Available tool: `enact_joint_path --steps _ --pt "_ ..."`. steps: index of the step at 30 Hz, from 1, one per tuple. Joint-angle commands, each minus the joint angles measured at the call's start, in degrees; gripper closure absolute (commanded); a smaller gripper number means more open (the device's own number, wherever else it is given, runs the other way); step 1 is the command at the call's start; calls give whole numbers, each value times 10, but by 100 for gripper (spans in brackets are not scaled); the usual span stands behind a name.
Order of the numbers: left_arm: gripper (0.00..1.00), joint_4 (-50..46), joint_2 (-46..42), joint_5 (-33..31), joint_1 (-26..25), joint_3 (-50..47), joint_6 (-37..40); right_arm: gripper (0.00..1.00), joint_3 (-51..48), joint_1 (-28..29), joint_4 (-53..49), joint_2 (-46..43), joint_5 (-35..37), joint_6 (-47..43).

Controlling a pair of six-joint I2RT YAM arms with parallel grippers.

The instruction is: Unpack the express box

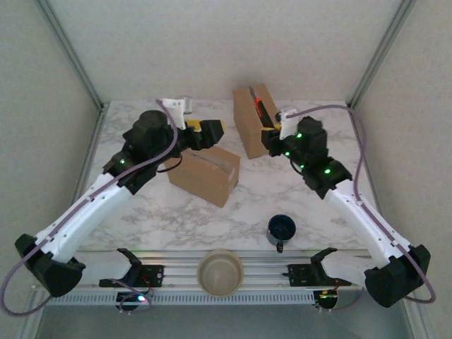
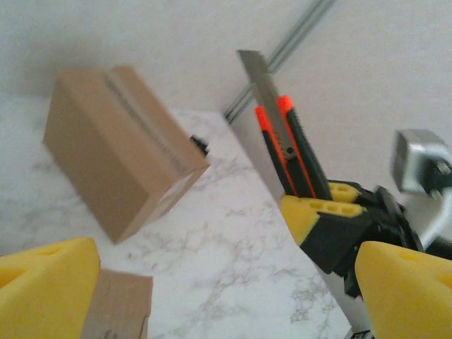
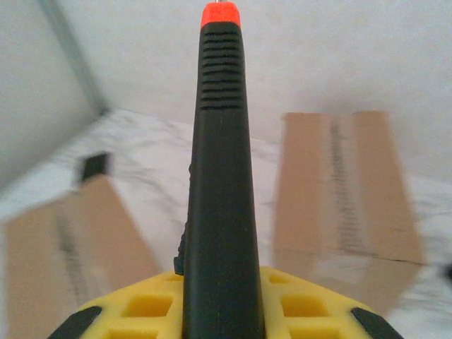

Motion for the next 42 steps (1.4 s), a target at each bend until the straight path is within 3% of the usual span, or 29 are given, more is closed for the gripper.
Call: enact_joint_path --steps 1,4,10,15,26,32,38,41,42 --pt "6 126 -9 78 1 -63 69 100 39 -33 -12 1 -318 113" --pt "4 232 -22 140 1 -117 74 100 45 -46 47 9 -419 180" --pt "1 351 -1 214 3 -136 49 100 60 -48 145 33 -517 264" --pt "0 446 2 268 3 -152 17 100 60 -48 204 64 -540 311" --pt "0 502 21 245 33 -150 -18 100 43 -44 274 64 -588 347" --pt "1 551 58 283 46 -110 -72 100 43 -31 276 71 -593 343" --pt "11 609 78 303 46 -109 -119 100 46 -20 303 88 -590 352" --pt "27 619 79 304 46 -109 -126 100 42 -15 317 98 -584 359" --pt "41 621 78 304 46 -109 -129 100 41 -15 323 101 -583 362"
